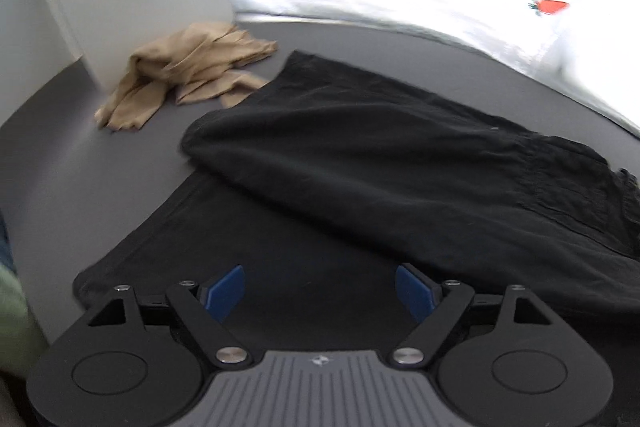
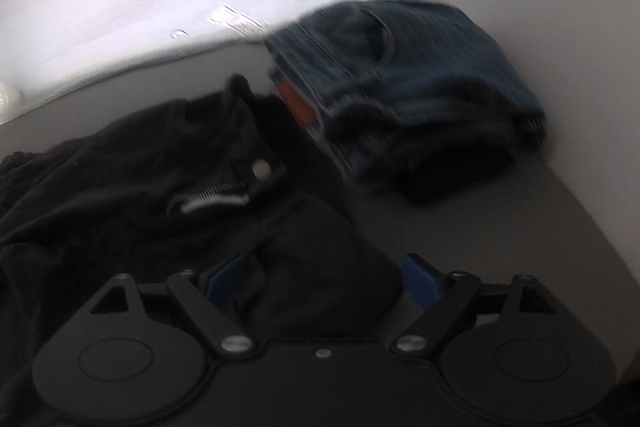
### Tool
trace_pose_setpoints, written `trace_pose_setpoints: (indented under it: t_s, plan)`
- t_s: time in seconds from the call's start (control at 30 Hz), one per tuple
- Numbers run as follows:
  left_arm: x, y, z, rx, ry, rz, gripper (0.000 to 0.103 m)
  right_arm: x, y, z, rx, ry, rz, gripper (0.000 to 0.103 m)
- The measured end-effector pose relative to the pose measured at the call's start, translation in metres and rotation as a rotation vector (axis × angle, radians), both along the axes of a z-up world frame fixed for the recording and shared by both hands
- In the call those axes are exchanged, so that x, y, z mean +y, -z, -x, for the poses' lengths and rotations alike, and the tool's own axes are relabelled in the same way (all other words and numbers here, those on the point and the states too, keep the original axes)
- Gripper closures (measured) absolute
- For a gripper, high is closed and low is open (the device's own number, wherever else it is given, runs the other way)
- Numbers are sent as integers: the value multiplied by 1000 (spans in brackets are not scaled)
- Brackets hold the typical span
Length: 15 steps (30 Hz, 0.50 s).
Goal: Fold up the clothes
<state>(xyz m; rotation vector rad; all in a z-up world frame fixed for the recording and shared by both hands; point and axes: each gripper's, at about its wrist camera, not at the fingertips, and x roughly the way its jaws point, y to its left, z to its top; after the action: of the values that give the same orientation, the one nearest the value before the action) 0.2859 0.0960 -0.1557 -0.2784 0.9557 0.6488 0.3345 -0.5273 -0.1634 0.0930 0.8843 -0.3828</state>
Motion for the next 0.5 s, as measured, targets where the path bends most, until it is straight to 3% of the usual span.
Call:
trace_pose_setpoints:
  t_s: [0.17, 0.3, 0.4, 0.47, 0.5]
  plan:
    - [53, 17, 55, -3, -175, 20, 19, 4, 30, 40, 17, 100, -206, 17]
    - [95, 31, 98, -5, -314, 35, 14, 15, 40, 32, 27, 156, -224, 16]
    - [117, 46, 98, 21, -333, 36, 13, 22, 44, 24, 26, 228, -223, 17]
    - [126, 50, 97, -4, -349, 55, 20, 25, 47, 18, 16, 266, -216, 28]
    - [128, 51, 96, -21, -361, 59, 36, 28, 47, 14, 8, 269, -222, 50]
